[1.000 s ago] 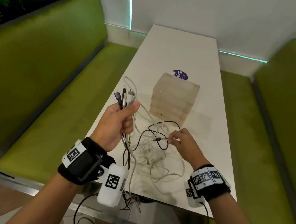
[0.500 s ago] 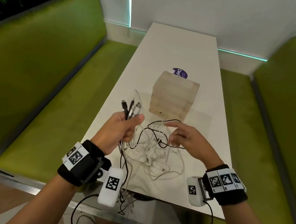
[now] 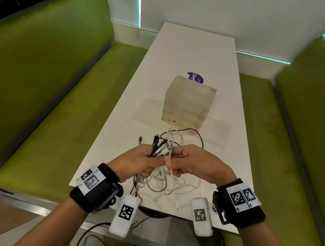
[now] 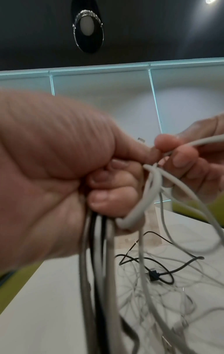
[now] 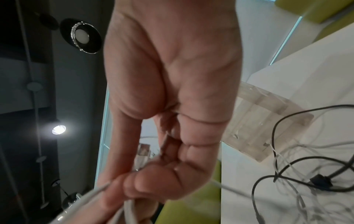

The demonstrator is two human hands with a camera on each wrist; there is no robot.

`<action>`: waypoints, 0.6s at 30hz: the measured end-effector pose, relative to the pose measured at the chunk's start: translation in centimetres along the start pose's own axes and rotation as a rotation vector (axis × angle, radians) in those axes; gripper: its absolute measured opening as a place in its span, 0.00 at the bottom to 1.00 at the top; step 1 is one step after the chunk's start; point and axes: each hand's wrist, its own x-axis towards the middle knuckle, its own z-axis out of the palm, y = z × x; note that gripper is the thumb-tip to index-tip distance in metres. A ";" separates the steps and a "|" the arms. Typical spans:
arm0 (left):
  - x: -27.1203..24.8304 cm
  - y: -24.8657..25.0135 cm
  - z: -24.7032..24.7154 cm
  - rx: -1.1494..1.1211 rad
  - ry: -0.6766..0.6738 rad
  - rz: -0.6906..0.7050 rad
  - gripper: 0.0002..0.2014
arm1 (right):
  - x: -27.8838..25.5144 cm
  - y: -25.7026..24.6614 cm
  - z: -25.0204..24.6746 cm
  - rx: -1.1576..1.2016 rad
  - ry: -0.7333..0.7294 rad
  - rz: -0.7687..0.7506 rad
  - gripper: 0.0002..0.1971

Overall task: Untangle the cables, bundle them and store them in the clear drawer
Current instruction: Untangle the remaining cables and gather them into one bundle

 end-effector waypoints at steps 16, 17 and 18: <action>0.1 -0.7 -2.7 -0.139 0.390 0.081 0.11 | 0.4 6.4 3.2 -0.584 -0.189 0.258 0.10; 0.0 -0.7 -2.7 -0.134 0.373 0.082 0.11 | 0.6 7.3 3.6 -0.678 -0.177 0.271 0.12; -0.1 -0.7 -2.7 -0.132 0.357 0.081 0.10 | 0.8 8.1 4.0 -0.736 -0.174 0.277 0.15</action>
